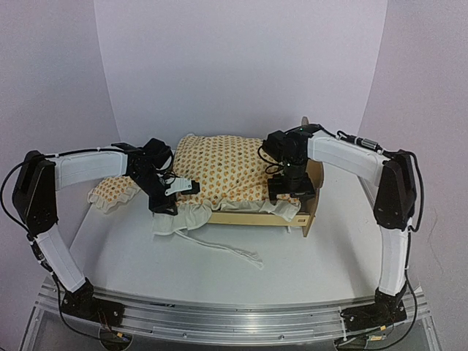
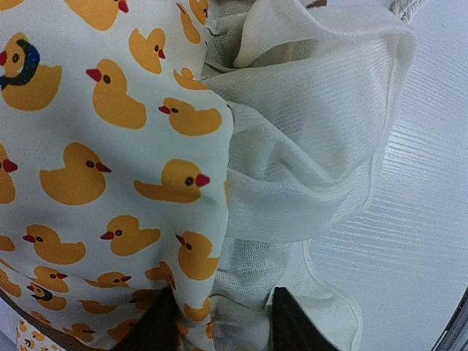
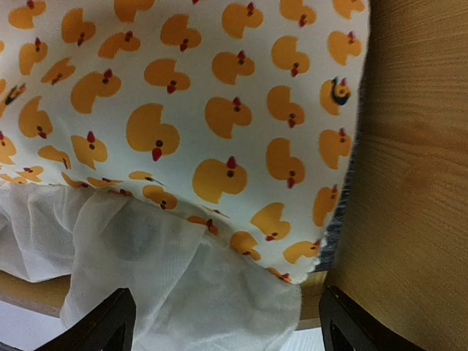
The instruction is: Set up the pet bed
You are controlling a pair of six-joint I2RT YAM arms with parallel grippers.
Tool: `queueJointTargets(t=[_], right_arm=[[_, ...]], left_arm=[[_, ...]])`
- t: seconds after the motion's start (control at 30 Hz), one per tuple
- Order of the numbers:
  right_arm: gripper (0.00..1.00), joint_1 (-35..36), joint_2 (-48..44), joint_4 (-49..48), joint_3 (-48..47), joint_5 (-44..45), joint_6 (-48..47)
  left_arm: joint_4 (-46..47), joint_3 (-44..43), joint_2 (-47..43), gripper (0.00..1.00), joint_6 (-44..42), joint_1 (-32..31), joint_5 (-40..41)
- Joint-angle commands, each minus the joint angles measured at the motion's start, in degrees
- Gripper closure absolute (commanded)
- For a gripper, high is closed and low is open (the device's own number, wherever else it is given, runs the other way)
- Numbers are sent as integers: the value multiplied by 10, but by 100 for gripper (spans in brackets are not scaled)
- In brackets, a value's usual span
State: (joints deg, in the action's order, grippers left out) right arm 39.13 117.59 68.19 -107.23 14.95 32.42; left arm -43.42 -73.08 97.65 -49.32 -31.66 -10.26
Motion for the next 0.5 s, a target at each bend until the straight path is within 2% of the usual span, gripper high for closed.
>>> queueJointTargets(t=[0.0, 0.1, 0.17, 0.27, 0.47], right_arm=[[17, 0, 22, -10, 23, -56, 8], [30, -9, 9, -25, 50, -69, 10], [53, -19, -6, -46, 71, -90, 14], [98, -32, -26, -59, 83, -103, 17], [100, -43, -94, -32, 13, -77, 0]], left_arm=[[-9, -40, 0, 80, 23, 1, -12], [-16, -49, -11, 99, 30, 1, -19], [-17, -52, -16, 100, 34, 1, -16], [-20, -66, -19, 100, 40, 3, -2], [-14, -136, -13, 100, 67, 44, -8]])
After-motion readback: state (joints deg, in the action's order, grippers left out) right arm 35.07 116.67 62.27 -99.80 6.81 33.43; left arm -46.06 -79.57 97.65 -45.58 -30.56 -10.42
